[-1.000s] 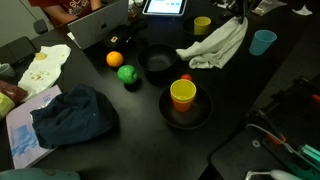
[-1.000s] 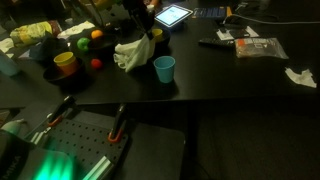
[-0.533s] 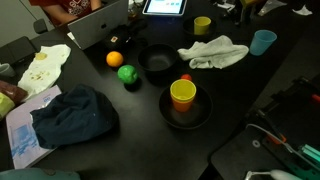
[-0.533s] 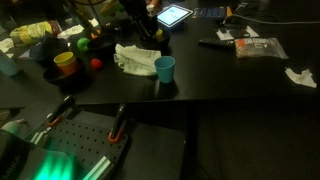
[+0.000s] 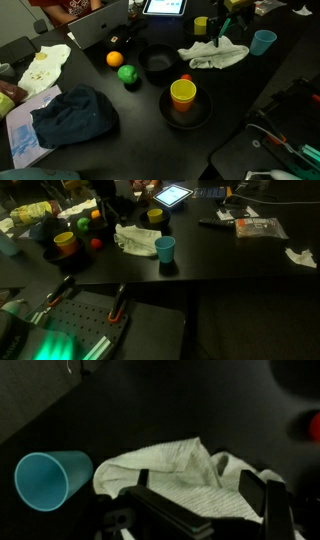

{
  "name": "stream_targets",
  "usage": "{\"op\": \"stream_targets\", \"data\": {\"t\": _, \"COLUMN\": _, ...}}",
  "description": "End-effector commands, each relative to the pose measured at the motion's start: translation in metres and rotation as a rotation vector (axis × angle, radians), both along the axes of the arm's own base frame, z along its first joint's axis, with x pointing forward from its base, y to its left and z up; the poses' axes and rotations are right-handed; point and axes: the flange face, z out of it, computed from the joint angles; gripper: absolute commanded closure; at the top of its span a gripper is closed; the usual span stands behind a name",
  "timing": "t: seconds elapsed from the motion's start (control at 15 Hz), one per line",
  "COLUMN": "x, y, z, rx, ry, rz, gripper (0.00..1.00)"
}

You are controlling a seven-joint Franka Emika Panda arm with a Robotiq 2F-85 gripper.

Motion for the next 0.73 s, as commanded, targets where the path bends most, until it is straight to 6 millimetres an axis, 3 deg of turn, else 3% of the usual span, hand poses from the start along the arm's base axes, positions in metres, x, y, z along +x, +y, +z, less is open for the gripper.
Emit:
{"op": "stream_targets", "data": {"t": 0.0, "x": -0.009, "y": 0.023, "z": 0.02, "rx": 0.054, "ry": 0.098, "rz": 0.039, "gripper": 0.0}}
{"op": "stream_targets", "data": {"t": 0.4, "x": -0.014, "y": 0.03, "z": 0.033, "rx": 0.024, "ry": 0.174, "rz": 0.049, "gripper": 0.0}}
{"op": "stream_targets", "data": {"t": 0.47, "x": -0.013, "y": 0.028, "z": 0.021, "rx": 0.02, "ry": 0.163, "rz": 0.035, "gripper": 0.0}}
{"op": "stream_targets", "data": {"t": 0.67, "x": -0.013, "y": 0.028, "z": 0.019, "rx": 0.019, "ry": 0.171, "rz": 0.034, "gripper": 0.0}}
